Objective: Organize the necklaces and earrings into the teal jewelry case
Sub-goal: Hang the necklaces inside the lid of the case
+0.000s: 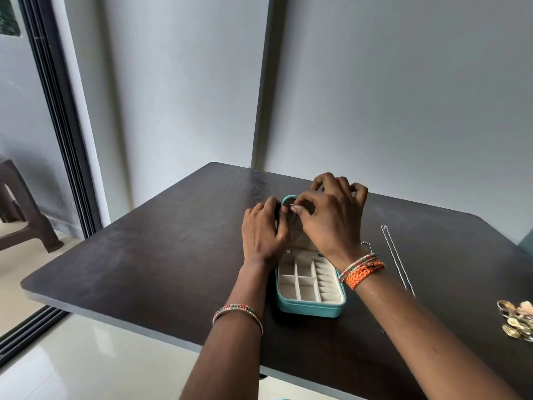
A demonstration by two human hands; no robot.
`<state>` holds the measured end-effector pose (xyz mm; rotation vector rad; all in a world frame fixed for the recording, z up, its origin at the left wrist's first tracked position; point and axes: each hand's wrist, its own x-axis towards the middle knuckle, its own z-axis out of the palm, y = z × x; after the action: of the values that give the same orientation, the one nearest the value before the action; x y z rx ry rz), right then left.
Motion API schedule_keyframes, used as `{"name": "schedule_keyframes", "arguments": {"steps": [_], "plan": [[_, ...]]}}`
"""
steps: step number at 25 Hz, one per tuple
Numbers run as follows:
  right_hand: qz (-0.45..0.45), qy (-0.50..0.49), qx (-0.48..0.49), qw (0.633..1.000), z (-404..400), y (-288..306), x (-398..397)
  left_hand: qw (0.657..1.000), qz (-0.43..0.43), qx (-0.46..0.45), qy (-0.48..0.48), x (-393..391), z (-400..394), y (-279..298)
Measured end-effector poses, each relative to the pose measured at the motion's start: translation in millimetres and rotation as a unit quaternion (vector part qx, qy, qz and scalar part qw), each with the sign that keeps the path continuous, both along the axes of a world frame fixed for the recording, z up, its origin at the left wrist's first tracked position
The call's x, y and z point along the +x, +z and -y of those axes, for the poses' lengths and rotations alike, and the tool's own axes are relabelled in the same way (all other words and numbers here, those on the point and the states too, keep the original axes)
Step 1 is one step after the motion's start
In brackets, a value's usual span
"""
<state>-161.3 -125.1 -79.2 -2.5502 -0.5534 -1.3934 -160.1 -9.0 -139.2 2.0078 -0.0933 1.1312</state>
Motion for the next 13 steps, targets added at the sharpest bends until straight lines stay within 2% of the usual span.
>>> {"name": "schedule_keyframes", "arguments": {"steps": [4, 6, 8, 11, 13], "plan": [[-0.014, -0.002, 0.015, 1.000, 0.4, 5.6, 1.7, 1.000, 0.006, 0.010, 0.003, -0.4, 0.0, 0.1], [-0.083, -0.012, 0.016, 0.996, 2.2, 15.2, 5.3, 1.000, 0.009, 0.016, 0.007, -0.7, 0.1, -0.1], [-0.190, -0.027, 0.005, 0.981, 3.3, 29.8, 12.3, 1.000, 0.014, 0.022, 0.008, -0.7, 0.0, -0.5], [-0.401, -0.033, 0.002, 0.915, 1.1, 56.3, 24.9, 0.999, 0.023, 0.029, 0.012, -1.6, 0.1, -0.1], [-0.502, 0.015, 0.047, 0.864, 2.2, 64.1, 31.9, 0.999, 0.036, 0.031, 0.018, -3.9, 0.7, 1.1]]}}
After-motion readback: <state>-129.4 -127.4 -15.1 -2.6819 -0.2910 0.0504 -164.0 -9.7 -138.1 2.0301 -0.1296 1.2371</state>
